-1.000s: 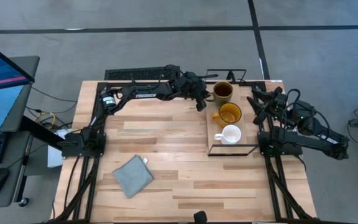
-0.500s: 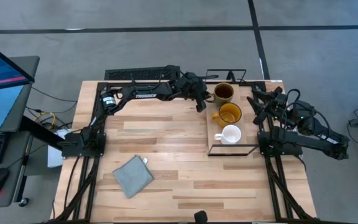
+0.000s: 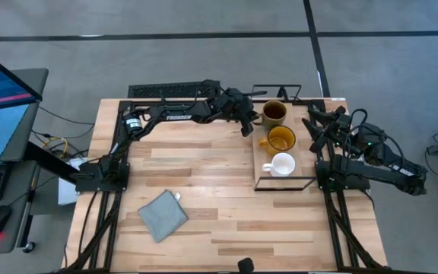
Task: Stack small to large cups/mugs on shelf
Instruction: Put the green mug on the shelf
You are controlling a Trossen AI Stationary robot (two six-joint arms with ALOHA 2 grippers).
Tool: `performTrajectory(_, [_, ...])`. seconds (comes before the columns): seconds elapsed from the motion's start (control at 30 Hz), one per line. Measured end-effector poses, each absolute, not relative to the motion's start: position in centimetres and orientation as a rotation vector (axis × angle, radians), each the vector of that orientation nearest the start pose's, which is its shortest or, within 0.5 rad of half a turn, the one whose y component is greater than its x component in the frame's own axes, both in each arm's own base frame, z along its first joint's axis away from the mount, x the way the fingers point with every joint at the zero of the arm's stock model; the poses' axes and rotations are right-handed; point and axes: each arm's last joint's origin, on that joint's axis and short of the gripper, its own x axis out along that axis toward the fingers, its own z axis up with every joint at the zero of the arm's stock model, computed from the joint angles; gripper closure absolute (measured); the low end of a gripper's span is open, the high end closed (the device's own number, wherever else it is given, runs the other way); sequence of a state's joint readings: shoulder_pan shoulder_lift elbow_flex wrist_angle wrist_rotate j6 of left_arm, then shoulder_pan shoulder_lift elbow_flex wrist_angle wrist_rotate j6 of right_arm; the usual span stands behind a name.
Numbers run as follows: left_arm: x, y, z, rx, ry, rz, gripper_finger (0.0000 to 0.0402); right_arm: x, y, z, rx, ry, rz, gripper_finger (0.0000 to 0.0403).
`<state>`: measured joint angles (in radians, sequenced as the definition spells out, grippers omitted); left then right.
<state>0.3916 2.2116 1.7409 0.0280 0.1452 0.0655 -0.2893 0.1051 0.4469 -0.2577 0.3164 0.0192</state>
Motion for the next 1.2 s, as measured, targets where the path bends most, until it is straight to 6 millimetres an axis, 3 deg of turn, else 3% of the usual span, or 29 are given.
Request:
performTrajectory(0.3, [47.35, 19.1, 21.62, -0.056, 0.435, 0.228, 0.0333, 5.79, -2.66, 27.75, 0.019, -0.087, -0.605, 0.0177])
performTrajectory(0.8, [47.35, 19.25, 21.77, -0.077, 0.422, 0.245, 0.0236, 5.79, -2.67, 27.75, 0.019, -0.087, -0.605, 0.0177])
performTrajectory(1.2, [47.33, 19.82, 22.22, -0.051, 0.374, 0.268, 0.023, 5.79, -2.67, 27.75, 0.019, -0.088, -0.605, 0.0177])
